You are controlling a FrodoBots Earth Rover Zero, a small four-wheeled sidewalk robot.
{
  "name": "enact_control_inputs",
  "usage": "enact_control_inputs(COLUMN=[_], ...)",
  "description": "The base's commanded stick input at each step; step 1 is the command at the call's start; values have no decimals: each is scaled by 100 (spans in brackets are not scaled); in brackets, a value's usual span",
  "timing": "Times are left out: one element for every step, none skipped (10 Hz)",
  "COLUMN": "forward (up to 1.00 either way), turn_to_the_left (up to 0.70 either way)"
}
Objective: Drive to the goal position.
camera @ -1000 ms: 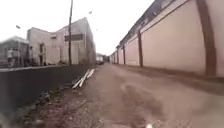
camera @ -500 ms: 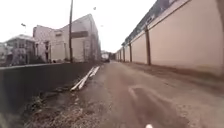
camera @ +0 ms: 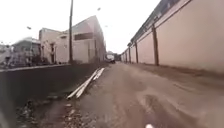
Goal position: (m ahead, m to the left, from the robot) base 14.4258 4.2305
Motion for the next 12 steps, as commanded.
enact_control_inputs(forward=[85, 85, 85, 85, 85, 85, 85, 85, 85, 85, 85, 85], turn_to_the_left=[-23, -23, -23, -23, -23, -23, -23, -23, -23, -23, 11, 11])
